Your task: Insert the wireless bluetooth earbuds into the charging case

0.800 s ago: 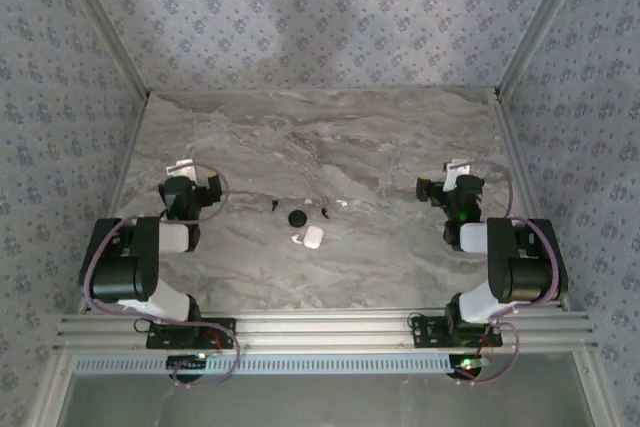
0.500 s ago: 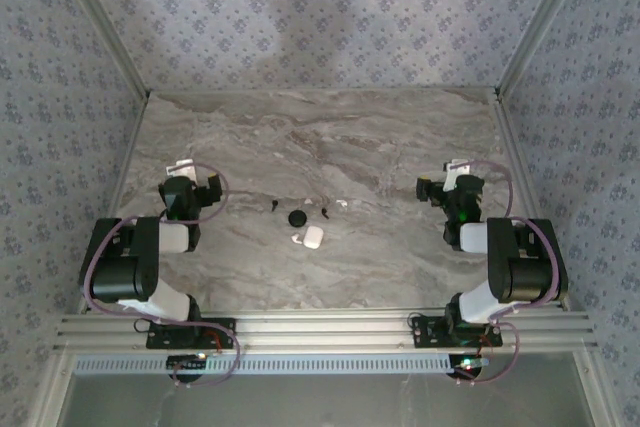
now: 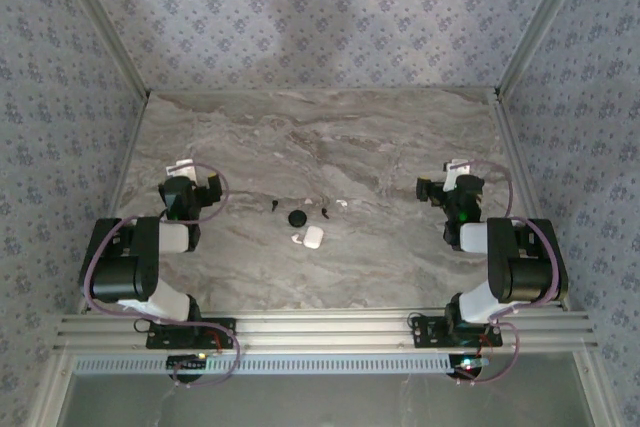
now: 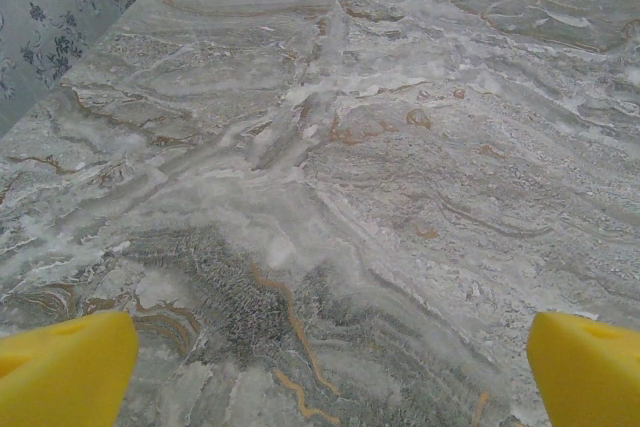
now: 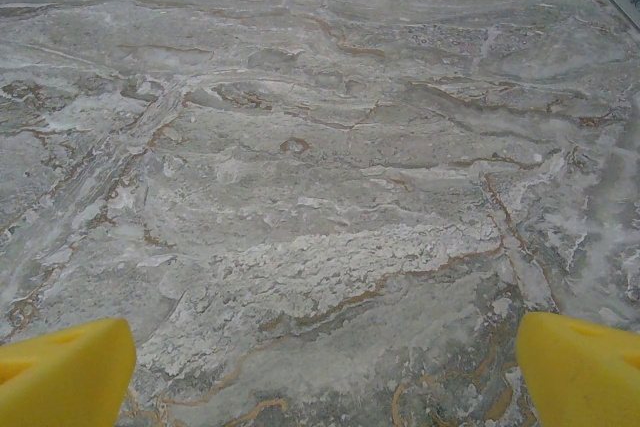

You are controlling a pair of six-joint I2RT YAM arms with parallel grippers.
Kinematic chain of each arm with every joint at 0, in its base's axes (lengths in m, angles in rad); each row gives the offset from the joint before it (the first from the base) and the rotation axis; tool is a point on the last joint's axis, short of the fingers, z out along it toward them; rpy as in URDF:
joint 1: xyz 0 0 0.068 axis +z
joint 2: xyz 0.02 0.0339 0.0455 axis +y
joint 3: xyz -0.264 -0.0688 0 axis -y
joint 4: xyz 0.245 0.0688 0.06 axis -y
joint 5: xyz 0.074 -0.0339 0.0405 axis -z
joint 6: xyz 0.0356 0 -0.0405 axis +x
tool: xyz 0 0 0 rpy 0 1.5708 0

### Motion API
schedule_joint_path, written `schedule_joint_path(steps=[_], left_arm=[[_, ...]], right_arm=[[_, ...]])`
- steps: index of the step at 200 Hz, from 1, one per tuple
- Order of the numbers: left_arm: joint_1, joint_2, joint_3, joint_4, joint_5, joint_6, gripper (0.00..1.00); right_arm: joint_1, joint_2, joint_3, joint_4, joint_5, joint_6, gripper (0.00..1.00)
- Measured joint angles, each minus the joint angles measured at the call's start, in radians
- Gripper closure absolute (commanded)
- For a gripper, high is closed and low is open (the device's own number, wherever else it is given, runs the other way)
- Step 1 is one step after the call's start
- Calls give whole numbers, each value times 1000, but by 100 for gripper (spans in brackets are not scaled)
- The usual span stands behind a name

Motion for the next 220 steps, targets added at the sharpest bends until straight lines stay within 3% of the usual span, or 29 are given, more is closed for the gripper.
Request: schedule_joint_path(steps=[85, 103, 134, 178, 198, 220], left_arm=[[0, 0, 1, -1, 1, 2, 0], [-4, -5, 24, -47, 5, 14, 7], [-47, -85, 188, -333, -34, 8, 20], [-179, -169, 477, -726, -52, -108, 24], [-212, -178, 504, -851, 1, -183, 28], [-218, -176, 506, -985, 74, -286, 31]], right_arm=[[-1, 0, 0, 1, -2, 0, 0], [-1, -12, 3, -17, -8, 0, 0], [-1, -145, 129, -314, -7, 40, 0], [18, -404, 404, -763, -45, 177, 0], [82, -441, 513, -975, -49, 232, 0], [229, -395, 622, -1217, -16, 276, 0]])
